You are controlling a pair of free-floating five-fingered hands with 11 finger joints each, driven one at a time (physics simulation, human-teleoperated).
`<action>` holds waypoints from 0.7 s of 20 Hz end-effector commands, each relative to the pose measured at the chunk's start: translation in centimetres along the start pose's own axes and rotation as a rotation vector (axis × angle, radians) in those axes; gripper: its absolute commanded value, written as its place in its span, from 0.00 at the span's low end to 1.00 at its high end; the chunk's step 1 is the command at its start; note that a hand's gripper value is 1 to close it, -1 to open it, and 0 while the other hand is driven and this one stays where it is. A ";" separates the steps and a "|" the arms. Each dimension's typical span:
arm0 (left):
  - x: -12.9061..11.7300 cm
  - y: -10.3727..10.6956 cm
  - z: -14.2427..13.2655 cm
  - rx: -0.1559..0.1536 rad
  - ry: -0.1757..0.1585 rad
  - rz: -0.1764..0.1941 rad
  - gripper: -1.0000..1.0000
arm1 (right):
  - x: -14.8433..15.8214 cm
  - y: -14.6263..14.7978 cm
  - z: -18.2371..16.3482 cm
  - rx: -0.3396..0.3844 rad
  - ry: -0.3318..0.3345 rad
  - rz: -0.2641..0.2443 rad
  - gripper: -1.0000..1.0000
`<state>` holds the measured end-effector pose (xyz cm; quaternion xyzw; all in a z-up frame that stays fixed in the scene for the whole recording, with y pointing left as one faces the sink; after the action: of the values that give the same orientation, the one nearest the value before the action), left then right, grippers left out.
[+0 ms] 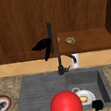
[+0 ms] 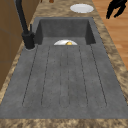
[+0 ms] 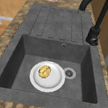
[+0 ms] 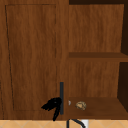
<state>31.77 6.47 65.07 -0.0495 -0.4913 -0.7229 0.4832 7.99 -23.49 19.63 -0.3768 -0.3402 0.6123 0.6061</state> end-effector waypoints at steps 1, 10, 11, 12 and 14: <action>-1.8 1.5 -2.1 0.028 0.025 -0.015 0.00 | 0.0 0.0 0.0 0.000 0.000 0.000 0.50; 3.0 -5.4 2.2 0.018 0.020 -0.037 0.00 | 0.0 0.0 0.0 0.000 0.000 0.000 0.50; 3.2 -6.1 2.6 0.025 0.010 -0.038 0.00 | 0.0 0.0 0.0 0.000 0.000 0.000 0.50; 3.4 -6.9 2.9 0.029 -0.001 -0.040 0.00 | 0.0 0.0 0.0 0.000 0.000 0.000 0.50; 3.3 -8.4 3.2 0.039 -0.027 -0.046 0.00 | 0.0 0.0 0.0 0.000 0.000 0.000 0.50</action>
<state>24.40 6.69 63.88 -0.0386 -0.4873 -0.7248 0.4855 7.99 -23.49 19.63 -0.3768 -0.3402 0.6123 0.6061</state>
